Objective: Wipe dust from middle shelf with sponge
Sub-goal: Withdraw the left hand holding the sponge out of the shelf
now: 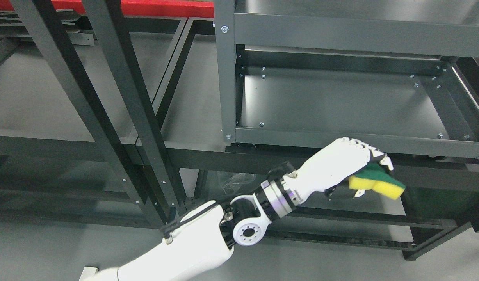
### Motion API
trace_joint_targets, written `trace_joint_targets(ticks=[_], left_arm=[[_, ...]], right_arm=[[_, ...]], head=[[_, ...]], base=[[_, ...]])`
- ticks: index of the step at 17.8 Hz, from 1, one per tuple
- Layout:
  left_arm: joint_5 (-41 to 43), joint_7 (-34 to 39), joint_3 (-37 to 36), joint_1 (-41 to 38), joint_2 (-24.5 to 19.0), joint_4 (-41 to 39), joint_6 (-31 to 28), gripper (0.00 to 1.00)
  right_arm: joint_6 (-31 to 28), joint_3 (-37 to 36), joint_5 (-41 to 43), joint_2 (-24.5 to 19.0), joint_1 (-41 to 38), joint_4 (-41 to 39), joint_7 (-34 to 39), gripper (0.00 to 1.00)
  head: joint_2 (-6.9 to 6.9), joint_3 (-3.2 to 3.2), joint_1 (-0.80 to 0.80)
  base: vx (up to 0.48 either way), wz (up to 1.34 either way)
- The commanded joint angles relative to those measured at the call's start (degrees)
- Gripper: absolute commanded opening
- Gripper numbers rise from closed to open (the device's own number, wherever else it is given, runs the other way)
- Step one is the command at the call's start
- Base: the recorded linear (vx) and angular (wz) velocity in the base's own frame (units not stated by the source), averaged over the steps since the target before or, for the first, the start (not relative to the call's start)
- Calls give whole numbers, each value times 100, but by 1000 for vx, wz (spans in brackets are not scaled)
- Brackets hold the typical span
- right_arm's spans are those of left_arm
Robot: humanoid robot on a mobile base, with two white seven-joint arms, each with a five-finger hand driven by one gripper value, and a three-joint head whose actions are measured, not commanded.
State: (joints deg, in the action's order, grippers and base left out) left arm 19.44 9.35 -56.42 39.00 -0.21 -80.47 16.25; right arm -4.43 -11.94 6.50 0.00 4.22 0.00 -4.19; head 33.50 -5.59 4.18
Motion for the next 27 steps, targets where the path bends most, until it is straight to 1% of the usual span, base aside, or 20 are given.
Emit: trace_joint_targets(ticks=[1,3,5,7,8,10,13,16,22,27], left_arm=[[-896,-311,2765,-2254,-79,-441,247,1],[-1309,-302,3119,-2616,-79,-714,239,1],[-1574,-284,3540,-2775,-79,-978,160,1],[-1715,-188,3979,-2784,-79,-1128,-94,0],[-1846,-57,4138,-2749,-79,-1303,-348,0],[-2023,93,4288,-2749,-79,-1637,-700,0],[-2023,330,4482,-2802,-79,-1840,-737,0],[-2049,357,4483,-2933,-79,-1990,-719,0],[-2181,349,4333,-2951,-79,-1990,-702,1],[-2181,348,4315,-3153,-79,-1990,-684,1]], right_arm=[[3,-1,0,100,0,-100,-2,100],[3,-1,0,100,0,-100,-2,100],[3,-1,0,100,0,-100,-2,100],[3,-1,0,100,0,-100,-2,100],[3,-1,0,100,0,-100,-2,100],[3,-1,0,100,0,-100,-2,100],[3,-1,0,100,0,-100,-2,100],[3,-1,0,100,0,-100,-2,100],[3,8,0,100,0,-100,-2,100],[3,-1,0,100,0,-100,-2,100]], head=[[0,0,0],[0,0,0],[0,0,0],[0,0,0],[0,0,0],[0,0,0],[0,0,0],[0,0,0],[0,0,0],[0,0,0]], base=[[0,0],[0,0],[0,0],[0,0],[0,0],[0,0],[0,0],[0,0],[0,0],[0,0]])
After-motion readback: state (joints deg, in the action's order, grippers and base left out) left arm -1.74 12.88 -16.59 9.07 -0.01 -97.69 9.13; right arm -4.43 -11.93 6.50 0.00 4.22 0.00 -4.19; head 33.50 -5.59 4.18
